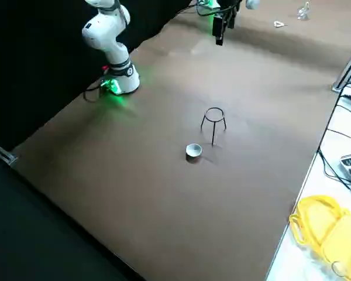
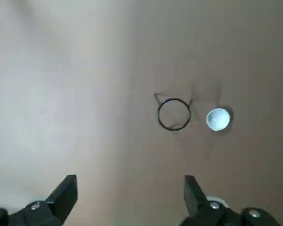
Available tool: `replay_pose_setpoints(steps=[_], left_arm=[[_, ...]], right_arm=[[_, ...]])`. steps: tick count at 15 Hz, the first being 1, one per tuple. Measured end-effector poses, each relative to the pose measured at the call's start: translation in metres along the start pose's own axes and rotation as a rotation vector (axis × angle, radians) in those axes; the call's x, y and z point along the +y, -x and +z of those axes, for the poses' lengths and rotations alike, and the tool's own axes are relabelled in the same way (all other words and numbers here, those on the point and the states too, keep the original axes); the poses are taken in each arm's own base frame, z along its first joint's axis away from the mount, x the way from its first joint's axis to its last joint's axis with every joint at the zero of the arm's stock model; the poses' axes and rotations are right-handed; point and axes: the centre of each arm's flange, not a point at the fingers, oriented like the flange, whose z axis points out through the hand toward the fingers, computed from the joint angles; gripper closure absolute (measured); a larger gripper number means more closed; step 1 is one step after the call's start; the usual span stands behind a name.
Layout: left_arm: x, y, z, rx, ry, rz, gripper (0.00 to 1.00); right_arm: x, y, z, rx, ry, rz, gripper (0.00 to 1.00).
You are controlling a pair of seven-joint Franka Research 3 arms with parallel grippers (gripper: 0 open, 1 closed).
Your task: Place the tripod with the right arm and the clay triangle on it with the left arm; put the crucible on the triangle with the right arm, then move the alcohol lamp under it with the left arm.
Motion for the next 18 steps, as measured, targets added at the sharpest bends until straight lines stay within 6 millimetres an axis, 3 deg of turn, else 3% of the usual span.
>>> replay_pose_setpoints(steps=[6, 9, 12, 15, 18], left_arm=[[-0.002, 0.0, -0.001, 0.001, 0.0, -0.004, 0.0], [-0.002, -0.002, 0.013, -0.024, 0.0, -0.005, 0.0], [-0.002, -0.011, 0.058, -0.105, 0.001, -0.003, 0.0], [0.002, -0.023, 0.123, -0.129, 0.004, 0.004, 0.0], [0.009, -0.023, 0.201, -0.115, 0.008, 0.014, 0.0]], right_arm=[[0.008, 0.005, 0.005, 0.02, 0.001, 0.013, 0.0], [0.005, 0.007, 0.006, 0.008, 0.0, 0.009, 0.0], [0.003, 0.006, 0.019, -0.021, -0.003, 0.007, 0.0], [0.011, -0.01, 0.06, -0.07, -0.002, 0.021, 0.0], [0.029, -0.034, 0.106, -0.081, 0.006, 0.05, 0.03]])
